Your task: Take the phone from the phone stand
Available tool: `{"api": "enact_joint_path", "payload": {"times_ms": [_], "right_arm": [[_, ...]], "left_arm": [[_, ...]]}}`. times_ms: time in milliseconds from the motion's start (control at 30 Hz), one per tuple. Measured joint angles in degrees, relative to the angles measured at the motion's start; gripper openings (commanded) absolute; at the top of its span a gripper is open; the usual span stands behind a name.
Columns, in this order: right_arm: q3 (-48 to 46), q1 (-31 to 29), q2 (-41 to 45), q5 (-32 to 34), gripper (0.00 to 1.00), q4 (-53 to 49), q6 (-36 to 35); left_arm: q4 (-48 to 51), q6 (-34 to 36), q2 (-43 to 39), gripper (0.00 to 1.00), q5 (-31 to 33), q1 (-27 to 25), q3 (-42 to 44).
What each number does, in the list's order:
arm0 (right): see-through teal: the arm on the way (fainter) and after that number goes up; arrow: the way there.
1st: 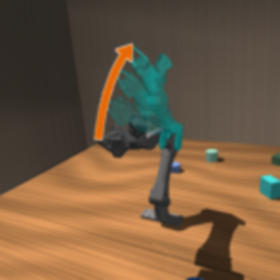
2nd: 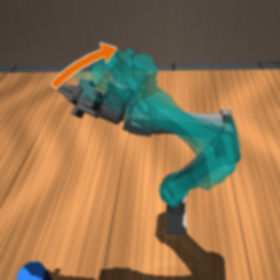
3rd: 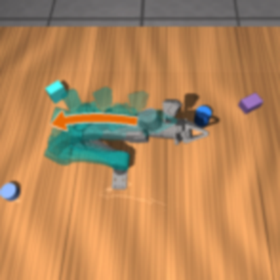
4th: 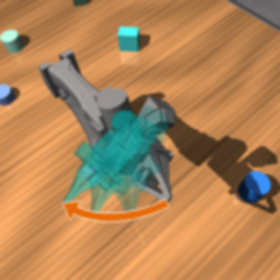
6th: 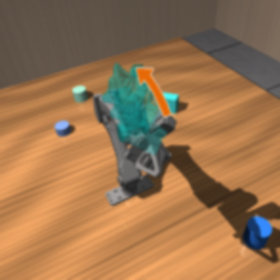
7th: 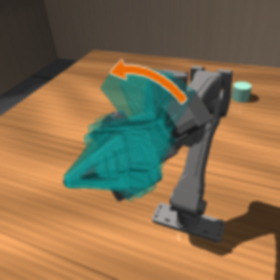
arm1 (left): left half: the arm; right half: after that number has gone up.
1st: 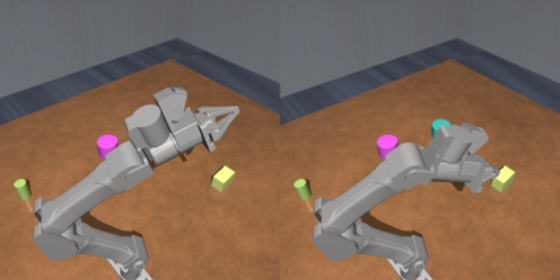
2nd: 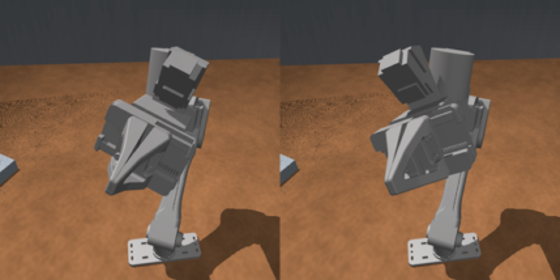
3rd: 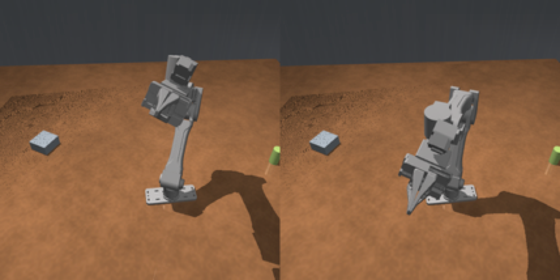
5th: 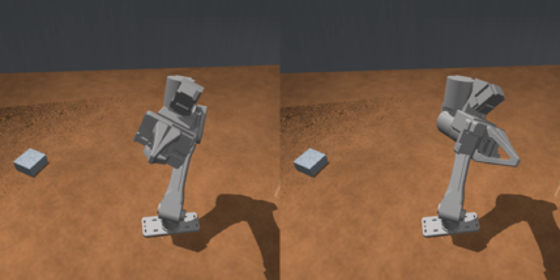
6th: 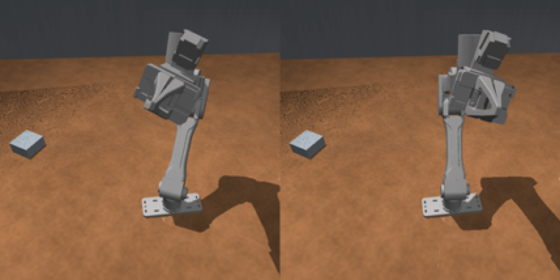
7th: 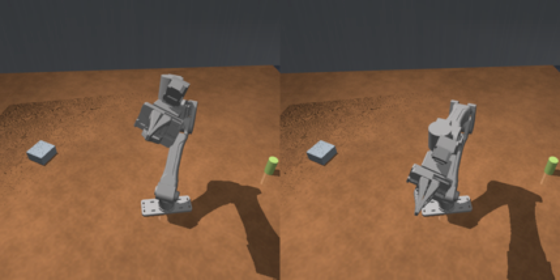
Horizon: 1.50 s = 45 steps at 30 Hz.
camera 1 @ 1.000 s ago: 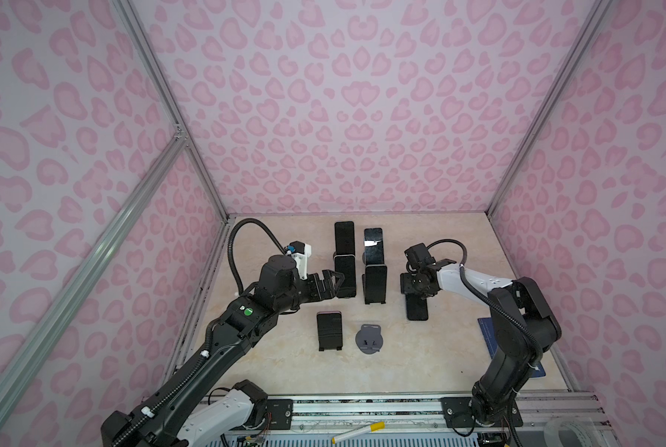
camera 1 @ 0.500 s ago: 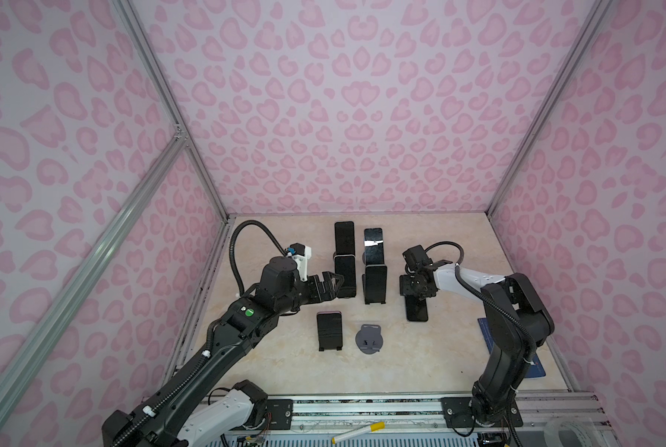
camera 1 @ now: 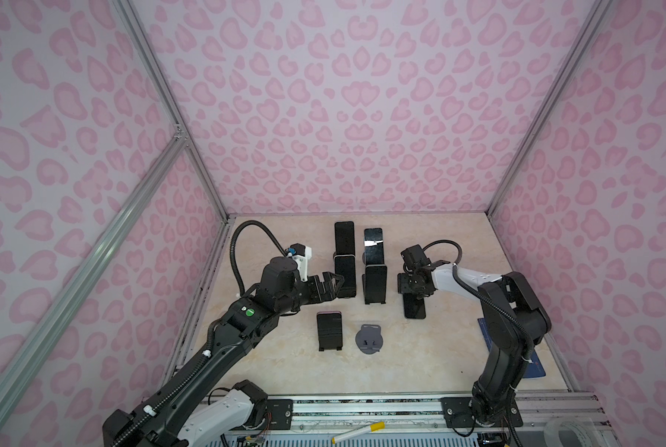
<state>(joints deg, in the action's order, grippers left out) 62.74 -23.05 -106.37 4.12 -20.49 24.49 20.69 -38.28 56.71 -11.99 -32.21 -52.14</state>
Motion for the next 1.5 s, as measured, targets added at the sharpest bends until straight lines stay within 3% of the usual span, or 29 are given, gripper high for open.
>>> {"api": "enact_joint_path", "payload": {"times_ms": [200, 733, 967, 1267, 1500], "right_arm": [[-0.81, -0.2, -0.24, 0.61, 0.78, 1.99, 0.0], [-4.17, -0.57, 1.14, 2.14, 0.78, 7.82, 0.42], [-3.17, -1.11, 4.11, -0.2, 0.83, 0.46, 1.6], [0.28, -2.97, 13.14, 2.49, 0.83, -5.07, 1.7], [-5.46, -13.4, 30.45, 11.89, 0.89, -10.93, 9.22]], "left_arm": [[-0.02, 0.37, -0.42, 0.96, 0.02, 0.0, 0.24], [-0.22, -0.72, -2.05, 0.96, -1.16, 0.0, 1.22], [-0.15, -0.7, -3.56, 0.96, -1.11, 0.0, 1.22], [0.9, -0.02, -6.19, 0.96, 0.39, 0.11, -0.39], [3.78, -1.01, -12.26, 0.98, 6.1, 0.11, 2.45]]}}
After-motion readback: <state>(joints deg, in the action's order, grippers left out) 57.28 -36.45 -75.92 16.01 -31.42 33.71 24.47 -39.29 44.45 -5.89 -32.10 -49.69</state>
